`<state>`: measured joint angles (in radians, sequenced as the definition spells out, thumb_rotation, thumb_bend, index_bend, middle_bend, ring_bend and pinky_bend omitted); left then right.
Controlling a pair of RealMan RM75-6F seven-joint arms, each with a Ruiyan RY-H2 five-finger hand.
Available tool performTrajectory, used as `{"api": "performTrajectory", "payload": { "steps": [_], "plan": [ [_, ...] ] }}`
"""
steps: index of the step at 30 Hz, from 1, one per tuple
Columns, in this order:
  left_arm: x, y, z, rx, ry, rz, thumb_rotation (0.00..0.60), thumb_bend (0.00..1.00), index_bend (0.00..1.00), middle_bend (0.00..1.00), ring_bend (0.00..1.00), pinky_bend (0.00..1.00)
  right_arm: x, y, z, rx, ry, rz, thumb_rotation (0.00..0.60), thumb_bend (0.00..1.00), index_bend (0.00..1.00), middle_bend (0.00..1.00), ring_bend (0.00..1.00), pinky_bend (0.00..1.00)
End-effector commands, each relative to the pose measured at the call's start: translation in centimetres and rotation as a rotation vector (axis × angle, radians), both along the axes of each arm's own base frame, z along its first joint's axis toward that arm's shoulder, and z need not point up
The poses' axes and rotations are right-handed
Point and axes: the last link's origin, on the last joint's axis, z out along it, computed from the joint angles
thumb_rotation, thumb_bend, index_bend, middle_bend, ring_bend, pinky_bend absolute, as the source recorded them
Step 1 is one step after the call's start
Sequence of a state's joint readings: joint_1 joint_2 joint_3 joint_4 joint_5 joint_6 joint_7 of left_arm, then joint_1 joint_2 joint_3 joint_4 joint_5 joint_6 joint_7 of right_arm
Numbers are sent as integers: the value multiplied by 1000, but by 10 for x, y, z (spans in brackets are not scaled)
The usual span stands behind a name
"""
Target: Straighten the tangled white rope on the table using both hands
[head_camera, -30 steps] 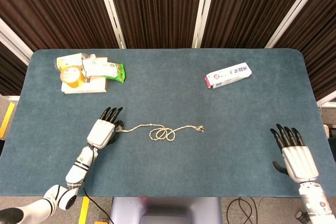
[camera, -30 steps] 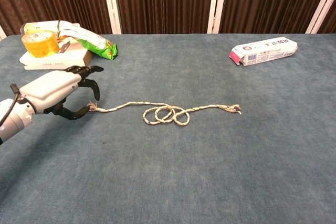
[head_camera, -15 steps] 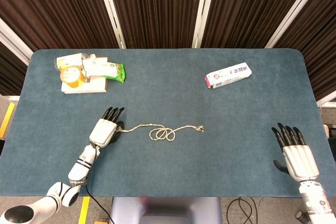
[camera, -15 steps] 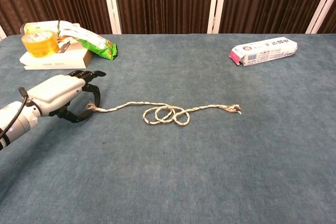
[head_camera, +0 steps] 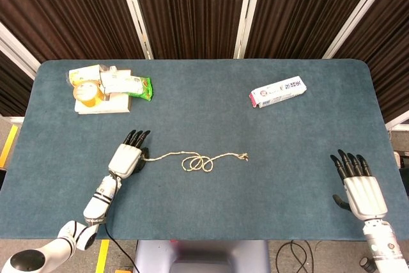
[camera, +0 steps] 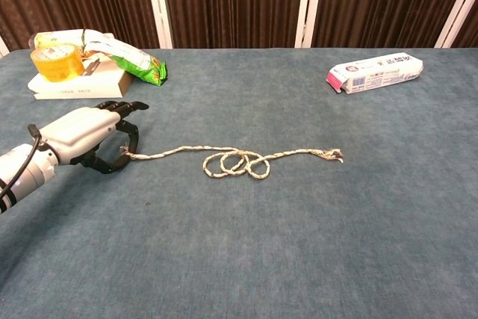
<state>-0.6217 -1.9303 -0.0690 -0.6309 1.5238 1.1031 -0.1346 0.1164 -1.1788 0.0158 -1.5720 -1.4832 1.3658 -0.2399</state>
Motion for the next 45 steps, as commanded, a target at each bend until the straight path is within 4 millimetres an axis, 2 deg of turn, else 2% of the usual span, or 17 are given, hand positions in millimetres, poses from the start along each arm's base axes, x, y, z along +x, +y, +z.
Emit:
{"api": "performTrajectory", "payload": {
  "steps": [1,5,9,11,15,18,21,26,33,38,45],
  "plan": [
    [0,0,1,5,0,-6,600,475,582,36,0,0,0,0,-1,4,2,3,600,304,0,0,0,0],
    [2,-5,8,19,-7,-48,600,479,590,37,0,0,2,-4,-6,12,-1,27,600,304,0,0,0,0],
    [1,-12,16,28,-4,-80,600,477,595,37,0,0,10,-15,-20,48,-21,85,600,304,24,0,0,0],
    [0,-16,19,27,-1,-91,600,477,598,36,0,0,19,-27,-28,62,-31,124,600,304,96,0,0,0],
    [-2,-21,25,30,-6,-91,600,480,602,37,0,0,39,-55,-45,64,-3,164,600,304,321,0,0,0],
    [-4,-24,30,36,-11,-86,600,480,602,37,0,1,58,-76,-64,81,8,179,600,304,418,0,0,0],
    [-6,-26,36,46,-10,-83,600,478,601,37,0,1,79,-92,-83,104,13,201,600,304,468,0,0,0],
    [-11,-26,46,61,-11,-72,600,476,601,36,0,2,106,-114,-112,126,12,208,600,322,502,0,0,0],
    [-17,-25,53,62,-12,-61,600,476,602,36,0,2,131,-130,-153,169,29,204,600,362,572,0,0,0],
    [-21,-23,57,65,-13,-49,600,475,604,36,0,2,136,-137,-172,177,58,183,600,391,595,0,0,0],
    [-25,-20,58,66,-10,-40,600,476,606,36,0,2,138,-146,-181,169,59,164,600,392,596,0,0,0]
  ]
}}
